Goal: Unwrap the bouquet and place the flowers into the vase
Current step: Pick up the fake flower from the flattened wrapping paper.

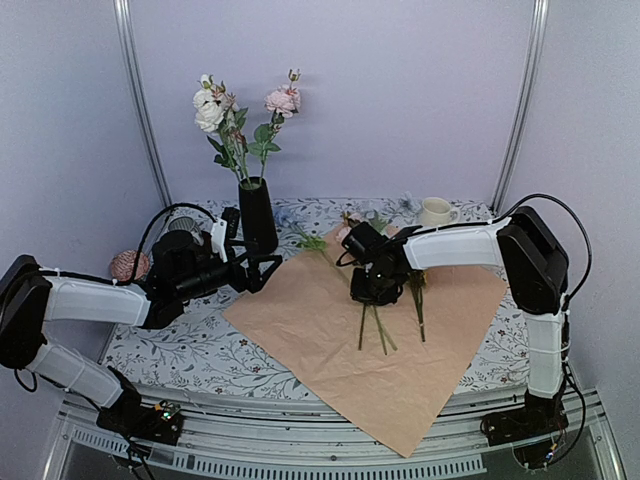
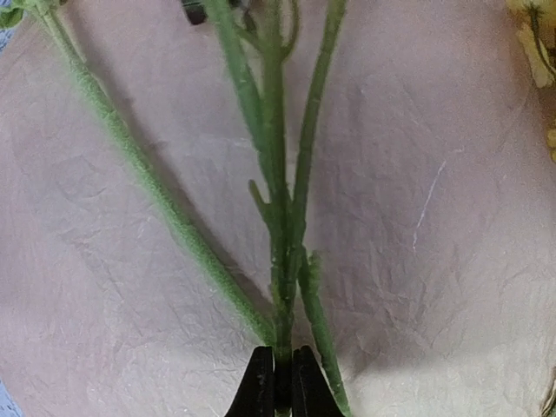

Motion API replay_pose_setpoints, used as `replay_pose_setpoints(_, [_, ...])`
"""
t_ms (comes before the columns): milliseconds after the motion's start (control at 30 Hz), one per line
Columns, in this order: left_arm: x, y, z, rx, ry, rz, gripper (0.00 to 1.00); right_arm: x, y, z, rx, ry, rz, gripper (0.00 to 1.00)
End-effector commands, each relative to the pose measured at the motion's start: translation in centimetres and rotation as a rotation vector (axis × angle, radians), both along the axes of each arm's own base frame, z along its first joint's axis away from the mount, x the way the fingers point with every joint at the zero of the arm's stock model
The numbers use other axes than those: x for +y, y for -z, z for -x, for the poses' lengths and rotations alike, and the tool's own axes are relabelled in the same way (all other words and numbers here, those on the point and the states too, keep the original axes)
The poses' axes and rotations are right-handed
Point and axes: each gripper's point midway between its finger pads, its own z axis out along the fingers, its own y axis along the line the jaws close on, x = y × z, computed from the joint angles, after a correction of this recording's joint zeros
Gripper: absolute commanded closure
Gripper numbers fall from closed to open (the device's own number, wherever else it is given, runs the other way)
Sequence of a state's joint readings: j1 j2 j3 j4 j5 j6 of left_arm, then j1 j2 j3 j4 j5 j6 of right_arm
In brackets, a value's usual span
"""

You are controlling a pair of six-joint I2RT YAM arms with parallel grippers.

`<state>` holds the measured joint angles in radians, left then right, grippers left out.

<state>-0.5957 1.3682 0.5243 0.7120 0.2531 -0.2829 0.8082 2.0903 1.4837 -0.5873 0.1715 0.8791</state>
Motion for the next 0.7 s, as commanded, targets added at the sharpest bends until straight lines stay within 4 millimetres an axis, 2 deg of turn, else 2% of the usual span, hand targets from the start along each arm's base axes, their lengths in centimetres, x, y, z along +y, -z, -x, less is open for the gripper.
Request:
replay_pose_setpoints(0, [-0.6,-0.8,0.3,-0.020,0.015,-0.002,0.04,-0.7,-0.9,-0.7,-0.029,0.038,0.005,0.97])
replay_pose_setpoints(200, [-0.6,-0.9,0.3,-0.024,0.014,-0.002,0.04,-2.6,-5.9,-0.9,-0.175,0.109,-0.053,0.97])
replay_pose_setpoints(367, [-0.6,-0.9,0.4,-0.025,0.014,-0.002,0.04,-4.2,-9.3,-0.8,-0.278,0.142,-0.084,0.97])
replay_pose_setpoints(533, [-0.6,-0.9,0.4,-0.023,0.010,-0.004,0.04,-4.4,-13.2,-0.9,-0.398,0.072,-0.126,0.97])
replay_pose_setpoints(667, [-0.4,-1.1,0.5,-0.032,0.005,0.001,0.03,-4.1,-16.2,-0.2,-0.516,-0.026,-0.213,0.98])
